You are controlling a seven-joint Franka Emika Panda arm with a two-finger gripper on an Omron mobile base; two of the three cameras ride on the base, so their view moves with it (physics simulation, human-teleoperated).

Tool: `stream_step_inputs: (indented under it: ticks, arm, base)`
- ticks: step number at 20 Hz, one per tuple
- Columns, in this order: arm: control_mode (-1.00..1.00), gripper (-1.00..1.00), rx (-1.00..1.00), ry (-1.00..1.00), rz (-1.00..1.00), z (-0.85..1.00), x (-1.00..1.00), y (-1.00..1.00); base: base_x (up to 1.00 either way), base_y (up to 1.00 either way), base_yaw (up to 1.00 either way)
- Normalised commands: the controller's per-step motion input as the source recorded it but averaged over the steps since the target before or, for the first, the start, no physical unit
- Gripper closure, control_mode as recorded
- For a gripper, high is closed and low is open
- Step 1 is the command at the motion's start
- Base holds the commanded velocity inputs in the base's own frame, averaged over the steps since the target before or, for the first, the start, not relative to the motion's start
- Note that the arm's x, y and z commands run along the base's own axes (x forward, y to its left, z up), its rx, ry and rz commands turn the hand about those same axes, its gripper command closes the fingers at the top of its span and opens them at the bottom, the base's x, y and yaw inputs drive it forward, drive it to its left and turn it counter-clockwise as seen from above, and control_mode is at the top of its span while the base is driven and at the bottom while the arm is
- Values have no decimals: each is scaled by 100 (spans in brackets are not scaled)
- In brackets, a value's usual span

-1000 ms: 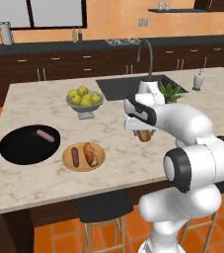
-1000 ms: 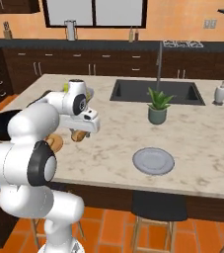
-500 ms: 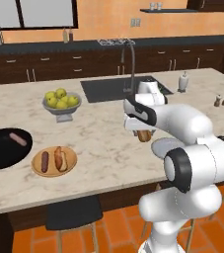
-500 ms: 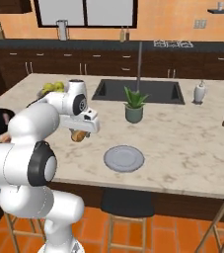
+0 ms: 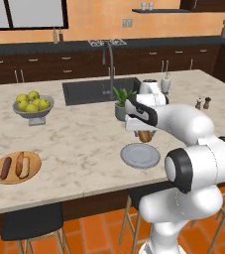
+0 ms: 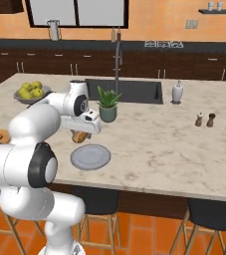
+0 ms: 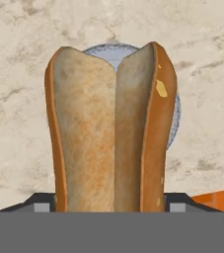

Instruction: Place one bun and one sausage from the bowl on each plate.

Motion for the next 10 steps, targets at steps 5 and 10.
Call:
stream_step_inputs:
  ticks: [5, 10]
  arm:
    - [100, 100, 0, 0, 0, 0, 0, 0]
    - [100, 100, 0, 0, 0, 0, 0, 0]
  base:
    - [10, -18, 2]
    - [35, 0, 0]
